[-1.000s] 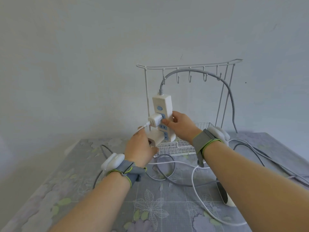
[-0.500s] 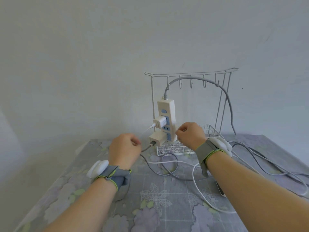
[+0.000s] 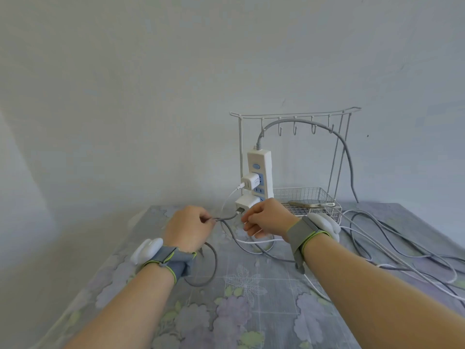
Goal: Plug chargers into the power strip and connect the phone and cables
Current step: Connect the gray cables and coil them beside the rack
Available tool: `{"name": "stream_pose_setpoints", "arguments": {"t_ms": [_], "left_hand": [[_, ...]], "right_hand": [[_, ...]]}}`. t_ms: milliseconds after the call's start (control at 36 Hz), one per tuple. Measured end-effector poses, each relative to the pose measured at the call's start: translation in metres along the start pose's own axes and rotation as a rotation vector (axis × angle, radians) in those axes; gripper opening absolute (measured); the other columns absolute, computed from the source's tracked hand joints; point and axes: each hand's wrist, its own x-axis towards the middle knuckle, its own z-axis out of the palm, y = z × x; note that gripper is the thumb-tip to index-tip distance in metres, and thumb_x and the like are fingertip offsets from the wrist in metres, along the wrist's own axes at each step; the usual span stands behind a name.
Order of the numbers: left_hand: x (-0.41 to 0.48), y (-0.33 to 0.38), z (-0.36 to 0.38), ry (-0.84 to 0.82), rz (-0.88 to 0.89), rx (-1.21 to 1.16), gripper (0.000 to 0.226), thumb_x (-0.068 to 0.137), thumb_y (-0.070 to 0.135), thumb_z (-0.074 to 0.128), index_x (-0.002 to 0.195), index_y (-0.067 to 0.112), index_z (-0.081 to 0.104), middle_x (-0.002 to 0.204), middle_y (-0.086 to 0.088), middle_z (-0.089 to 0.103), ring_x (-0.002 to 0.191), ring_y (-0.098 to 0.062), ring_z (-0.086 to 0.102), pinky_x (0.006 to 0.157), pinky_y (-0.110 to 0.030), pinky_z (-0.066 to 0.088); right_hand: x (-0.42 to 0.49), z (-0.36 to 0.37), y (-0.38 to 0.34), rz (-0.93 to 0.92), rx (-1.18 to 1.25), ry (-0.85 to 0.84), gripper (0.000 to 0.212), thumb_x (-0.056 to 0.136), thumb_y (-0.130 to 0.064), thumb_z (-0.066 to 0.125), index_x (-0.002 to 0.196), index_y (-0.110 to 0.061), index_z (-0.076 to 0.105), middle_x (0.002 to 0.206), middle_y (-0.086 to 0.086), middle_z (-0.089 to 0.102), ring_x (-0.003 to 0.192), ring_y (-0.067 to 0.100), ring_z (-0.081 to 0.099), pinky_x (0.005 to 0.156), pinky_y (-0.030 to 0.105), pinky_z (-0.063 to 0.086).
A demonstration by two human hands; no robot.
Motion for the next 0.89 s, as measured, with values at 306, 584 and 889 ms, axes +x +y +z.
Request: {"name": "stream_pose_setpoints", "arguments": {"t_ms": [306,584,889], "left_hand": [[-0.004,0.004,-0.004,-0.169,-0.161,-0.522,0.025,0.095,0.011,0.047,0.073,0.012,0.057,0.060,-0.004,0.065,0.035,-0.010,0.053,0.044,-0.022,0.044],[-0.001,-0.008,-0.004,-0.077,0.066,-0.188,0.013,0.094,0.034,0.050,0.091,0.031,0.063,0.090,-0.003,0.069,0.082,-0.022,0.062,0.077,-0.033,0.049],[-0.001,0.008,-0.002,-0.240,0.040,-0.292,0.032,0.096,0.023,0.052,0.065,0.020,0.060,0.059,-0.002,0.050,0.037,-0.004,0.041,0.039,-0.015,0.030]], "right_hand": [[-0.014,0.016,0.001,-0.001,-0.057,-0.197,0.035,0.088,-0.005,0.061,0.123,-0.009,0.059,0.111,0.010,0.066,0.076,0.014,0.062,0.055,0.020,0.055],[-0.016,0.005,-0.001,-0.083,-0.295,-0.102,0.012,0.081,-0.012,0.064,0.069,-0.013,0.062,0.066,-0.003,0.059,0.061,0.006,0.051,0.060,0.016,0.043],[-0.022,-0.003,0.001,-0.292,-0.206,0.240,0.007,0.074,-0.009,0.068,0.078,-0.015,0.070,0.076,-0.001,0.066,0.074,0.015,0.061,0.078,0.032,0.056]]}}
